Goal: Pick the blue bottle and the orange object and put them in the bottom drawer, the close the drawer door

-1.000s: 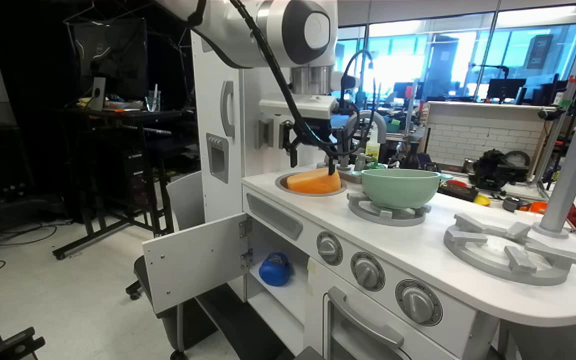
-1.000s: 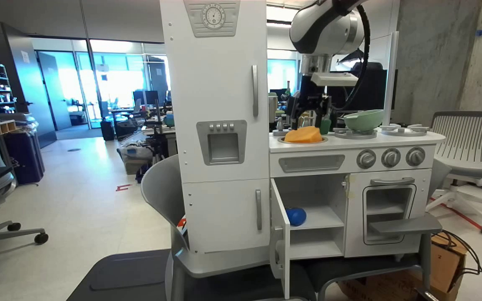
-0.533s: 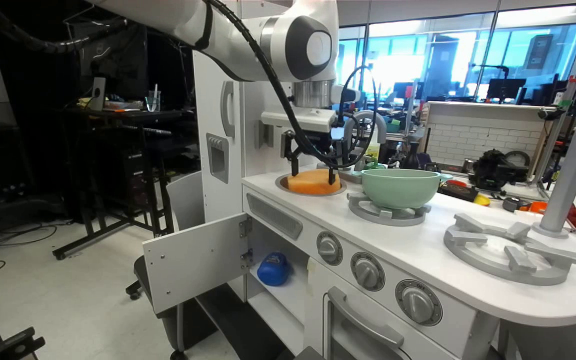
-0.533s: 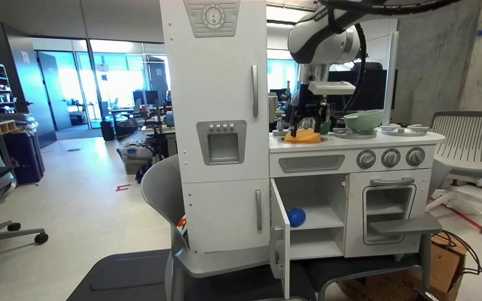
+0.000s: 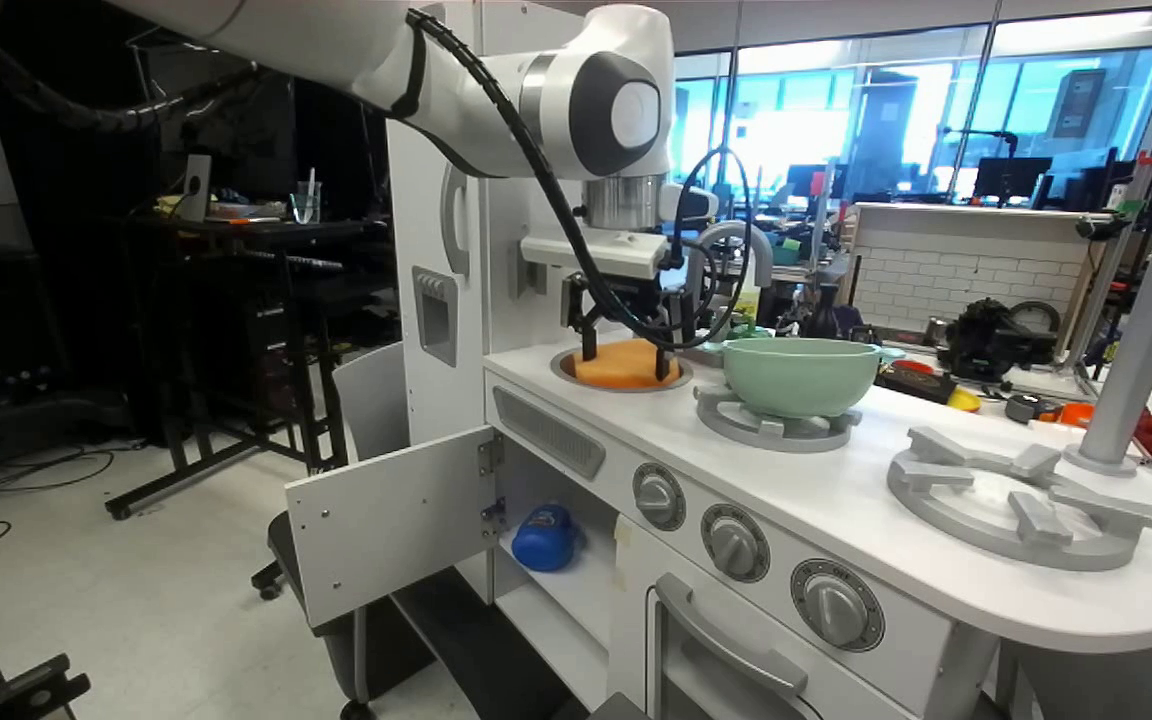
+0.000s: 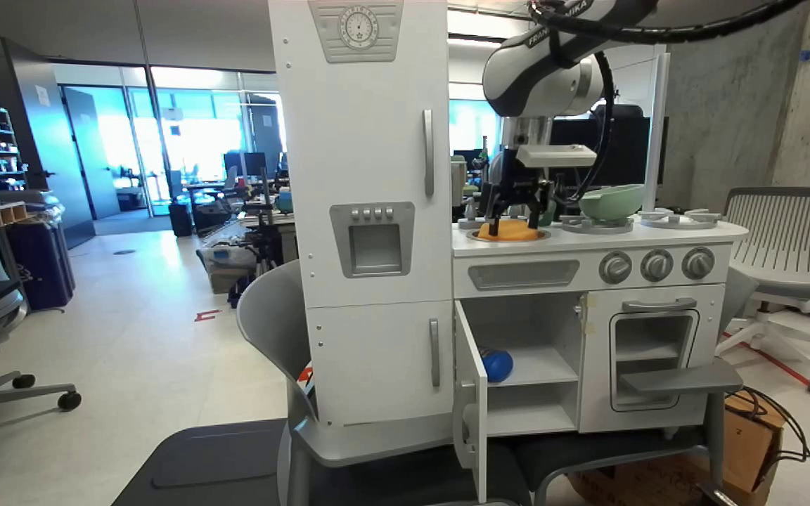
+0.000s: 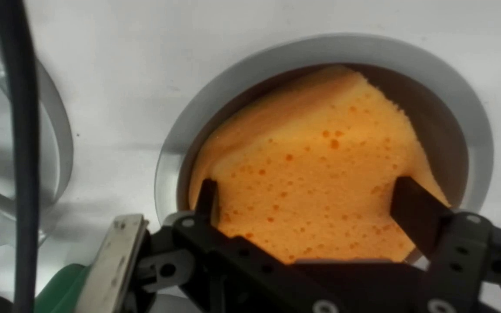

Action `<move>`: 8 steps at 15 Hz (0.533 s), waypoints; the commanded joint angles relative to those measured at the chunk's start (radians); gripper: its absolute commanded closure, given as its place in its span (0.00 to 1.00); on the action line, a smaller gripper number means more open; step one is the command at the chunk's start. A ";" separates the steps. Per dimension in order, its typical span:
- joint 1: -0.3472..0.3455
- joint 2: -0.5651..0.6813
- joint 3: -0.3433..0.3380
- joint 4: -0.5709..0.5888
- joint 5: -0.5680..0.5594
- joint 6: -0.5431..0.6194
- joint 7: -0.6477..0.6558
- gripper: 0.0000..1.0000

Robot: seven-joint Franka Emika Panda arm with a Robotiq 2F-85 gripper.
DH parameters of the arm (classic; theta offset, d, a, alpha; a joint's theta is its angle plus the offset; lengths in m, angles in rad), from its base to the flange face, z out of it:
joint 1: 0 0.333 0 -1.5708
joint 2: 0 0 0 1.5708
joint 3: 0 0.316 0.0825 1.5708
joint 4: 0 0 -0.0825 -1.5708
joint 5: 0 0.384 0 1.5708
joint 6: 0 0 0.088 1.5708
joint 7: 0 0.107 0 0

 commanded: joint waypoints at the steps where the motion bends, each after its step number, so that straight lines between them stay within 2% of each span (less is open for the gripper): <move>1: 0.015 0.047 -0.011 0.058 -0.006 -0.029 0.027 0.00; 8: 0.028 0.059 -0.043 0.057 -0.022 -0.020 0.046 0.00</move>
